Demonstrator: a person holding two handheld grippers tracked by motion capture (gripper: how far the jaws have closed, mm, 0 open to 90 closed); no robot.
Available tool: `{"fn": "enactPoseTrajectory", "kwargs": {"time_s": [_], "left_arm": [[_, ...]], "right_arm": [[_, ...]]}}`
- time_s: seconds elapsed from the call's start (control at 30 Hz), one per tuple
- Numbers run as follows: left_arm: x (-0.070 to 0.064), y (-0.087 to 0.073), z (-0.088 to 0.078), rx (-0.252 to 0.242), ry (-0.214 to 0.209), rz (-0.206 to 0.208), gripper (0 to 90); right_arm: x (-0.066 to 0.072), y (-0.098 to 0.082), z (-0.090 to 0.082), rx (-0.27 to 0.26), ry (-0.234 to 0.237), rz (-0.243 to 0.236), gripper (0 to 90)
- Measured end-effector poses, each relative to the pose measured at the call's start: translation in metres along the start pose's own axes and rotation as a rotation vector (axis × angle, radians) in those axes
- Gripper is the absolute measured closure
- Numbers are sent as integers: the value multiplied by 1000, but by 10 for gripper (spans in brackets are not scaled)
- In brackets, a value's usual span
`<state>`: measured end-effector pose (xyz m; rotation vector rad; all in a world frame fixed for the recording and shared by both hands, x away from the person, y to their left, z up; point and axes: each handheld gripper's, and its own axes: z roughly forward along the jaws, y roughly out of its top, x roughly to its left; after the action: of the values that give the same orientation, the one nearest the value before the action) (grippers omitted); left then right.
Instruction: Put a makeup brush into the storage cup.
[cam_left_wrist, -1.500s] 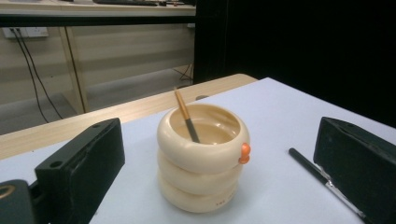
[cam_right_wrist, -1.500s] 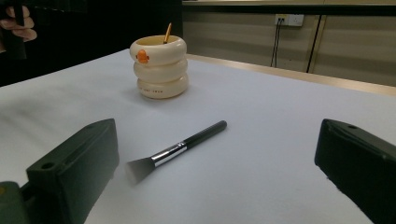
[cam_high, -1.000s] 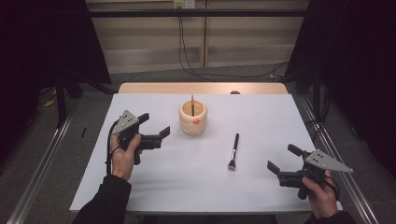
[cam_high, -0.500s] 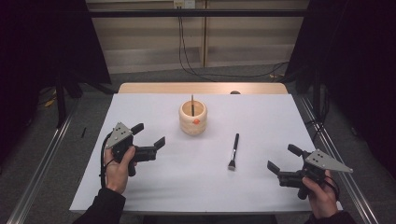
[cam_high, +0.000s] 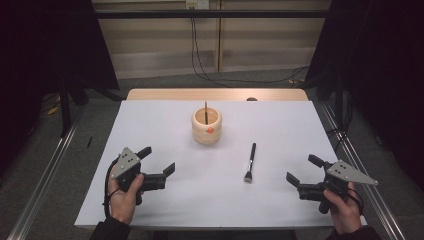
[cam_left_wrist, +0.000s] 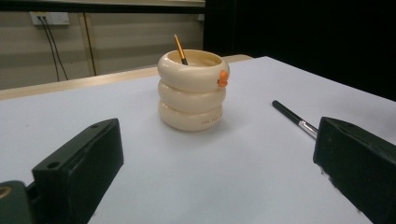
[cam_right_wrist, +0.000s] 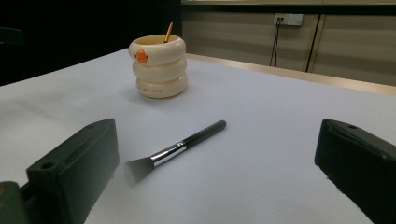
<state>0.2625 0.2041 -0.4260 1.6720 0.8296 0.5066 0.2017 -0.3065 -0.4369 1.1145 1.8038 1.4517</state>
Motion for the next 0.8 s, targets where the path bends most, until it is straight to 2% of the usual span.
{"fn": "enactPoseTrajectory", "kwargs": {"time_s": [0.03,0.13,0.2,0.3,0.37,0.4,0.43,0.5,0.6,0.8], "left_arm": [[0,-2,-3,-4,-3,-9,15],[-1,-7,-12,-2,29,-26,14],[-2,-11,-17,-7,24,-38,14],[1,-14,-24,-22,2,-3,13],[4,-13,-32,-62,4,-39,11],[4,-14,-34,-65,5,-37,3],[4,-15,-35,-59,26,-48,2],[4,-15,-35,-49,24,-38,3],[1,-14,-36,-54,28,-17,6],[-4,-15,-37,-39,22,-3,8]], "right_arm": [[0,0,0,4,0,6,0],[0,0,0,1,-5,6,0],[0,0,0,2,-5,4,0],[0,0,0,2,-2,-1,0],[1,1,2,-3,-2,2,0],[1,1,3,-2,-3,-1,0],[0,1,4,-1,-5,0,0],[-1,1,4,-2,-11,11,0],[-2,1,2,-4,-15,8,0],[0,0,1,-13,-23,-8,0]]}}
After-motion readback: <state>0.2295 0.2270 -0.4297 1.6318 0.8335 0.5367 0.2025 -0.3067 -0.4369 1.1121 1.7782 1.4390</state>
